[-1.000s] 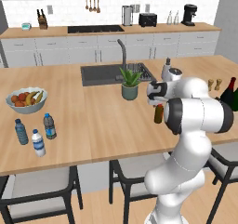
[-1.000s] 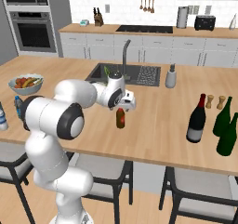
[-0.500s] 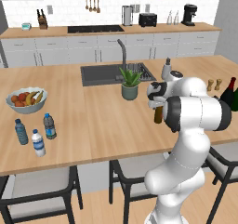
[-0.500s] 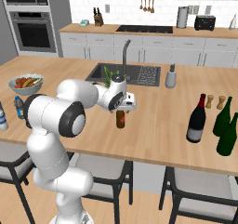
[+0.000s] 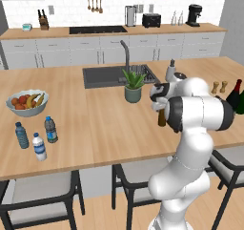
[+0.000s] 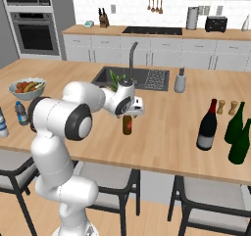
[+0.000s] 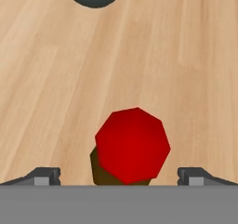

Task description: Move the plastic bottles in the middle to the plastics group, and the glass bottles in the middle to the glass group.

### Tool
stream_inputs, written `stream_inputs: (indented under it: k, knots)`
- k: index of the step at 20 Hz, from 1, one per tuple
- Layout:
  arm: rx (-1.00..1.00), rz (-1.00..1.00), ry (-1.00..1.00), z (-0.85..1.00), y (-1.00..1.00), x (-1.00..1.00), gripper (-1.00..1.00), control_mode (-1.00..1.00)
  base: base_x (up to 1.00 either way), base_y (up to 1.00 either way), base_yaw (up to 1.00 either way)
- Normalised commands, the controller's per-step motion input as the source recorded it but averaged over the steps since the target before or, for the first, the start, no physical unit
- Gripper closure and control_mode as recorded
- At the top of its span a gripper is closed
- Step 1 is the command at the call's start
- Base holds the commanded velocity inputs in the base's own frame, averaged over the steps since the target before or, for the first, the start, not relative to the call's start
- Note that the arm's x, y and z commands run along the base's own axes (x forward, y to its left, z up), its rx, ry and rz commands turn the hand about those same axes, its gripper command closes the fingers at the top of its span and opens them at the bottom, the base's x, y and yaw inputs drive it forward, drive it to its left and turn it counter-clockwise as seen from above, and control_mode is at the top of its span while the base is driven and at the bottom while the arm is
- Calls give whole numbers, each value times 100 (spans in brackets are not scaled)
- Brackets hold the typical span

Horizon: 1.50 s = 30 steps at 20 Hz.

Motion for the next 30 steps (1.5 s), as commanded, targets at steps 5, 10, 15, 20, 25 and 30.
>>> stream_inputs:
  k: [5, 10, 15, 20, 25, 30]
  knots:
    - [0, 1, 0, 0, 0, 5, -100, -100, 0, 0, 0]
    - [0, 0, -8, 0, 0, 0, -100, -100, 0, 0, 0]
    - [0, 0, -14, -4, 0, 0, -100, -100, 0, 0, 0]
    - [0, 0, -4, -4, 0, 0, -100, -100, 0, 0, 0]
    - [0, 0, 0, 0, 0, 8, -100, -100, 0, 0, 0]
    - [0, 0, 0, 0, 0, 0, 100, -100, 0, 0, 0]
